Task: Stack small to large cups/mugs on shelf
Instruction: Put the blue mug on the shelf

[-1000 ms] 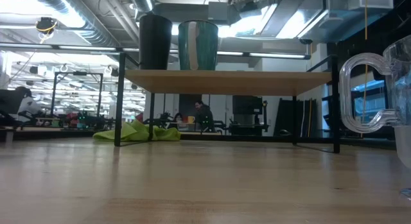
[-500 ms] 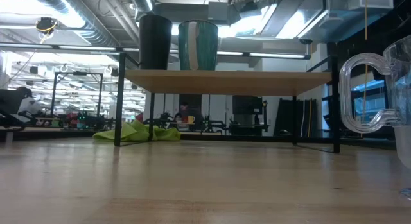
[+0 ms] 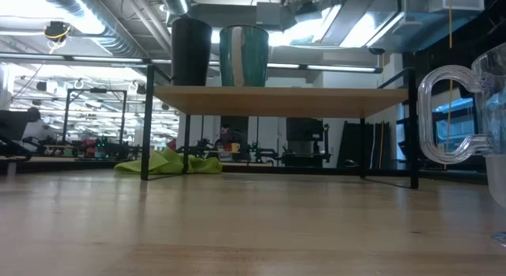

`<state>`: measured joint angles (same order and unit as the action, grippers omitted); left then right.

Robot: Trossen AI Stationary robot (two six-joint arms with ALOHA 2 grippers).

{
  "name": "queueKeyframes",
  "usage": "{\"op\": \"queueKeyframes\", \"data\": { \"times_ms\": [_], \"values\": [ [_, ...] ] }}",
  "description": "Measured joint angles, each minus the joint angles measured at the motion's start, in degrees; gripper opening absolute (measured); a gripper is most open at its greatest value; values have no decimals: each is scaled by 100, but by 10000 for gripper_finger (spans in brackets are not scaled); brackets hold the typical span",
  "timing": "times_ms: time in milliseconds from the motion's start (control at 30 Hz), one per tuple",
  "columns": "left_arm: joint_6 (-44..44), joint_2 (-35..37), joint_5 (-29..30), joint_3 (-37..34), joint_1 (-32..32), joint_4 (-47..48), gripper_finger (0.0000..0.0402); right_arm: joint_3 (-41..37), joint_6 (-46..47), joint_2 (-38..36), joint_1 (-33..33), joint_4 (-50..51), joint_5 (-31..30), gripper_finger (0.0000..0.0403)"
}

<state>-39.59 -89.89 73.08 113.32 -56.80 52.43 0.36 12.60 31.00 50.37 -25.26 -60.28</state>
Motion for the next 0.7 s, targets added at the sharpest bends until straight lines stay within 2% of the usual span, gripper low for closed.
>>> {"op": "queueKeyframes", "data": {
  "times_ms": [133, 200, 267, 333, 400, 533, 633, 700],
  "values": [
    [101, 0, 210, 0, 64, -2, 59, 0, 1085, -4, 0, -822, 171, 72],
    [118, 0, 261, 0, 122, 3, 59, -2, 1281, 2, -11, -1361, 106, 72],
    [118, 0, 266, 0, 203, 6, 59, 1, 1432, 4, -29, -2320, -16, 72],
    [118, 0, 267, 0, 284, 10, 59, 100, 1118, -4, -78, -3296, -67, 72],
    [120, 0, 269, 0, 361, 32, 59, 357, 283, -11, -137, -3891, 91, 72],
    [137, 0, 240, 0, 487, 117, 59, 1206, -1247, -22, -185, -4098, 1220, 72],
    [326, 0, 128, 0, 521, 112, 59, 2124, -2123, 87, -184, -3536, 2503, 72],
    [394, 0, 76, 0, 520, 108, 60, 2802, -2445, 219, -184, -2882, 2947, 72]
  ]
}}
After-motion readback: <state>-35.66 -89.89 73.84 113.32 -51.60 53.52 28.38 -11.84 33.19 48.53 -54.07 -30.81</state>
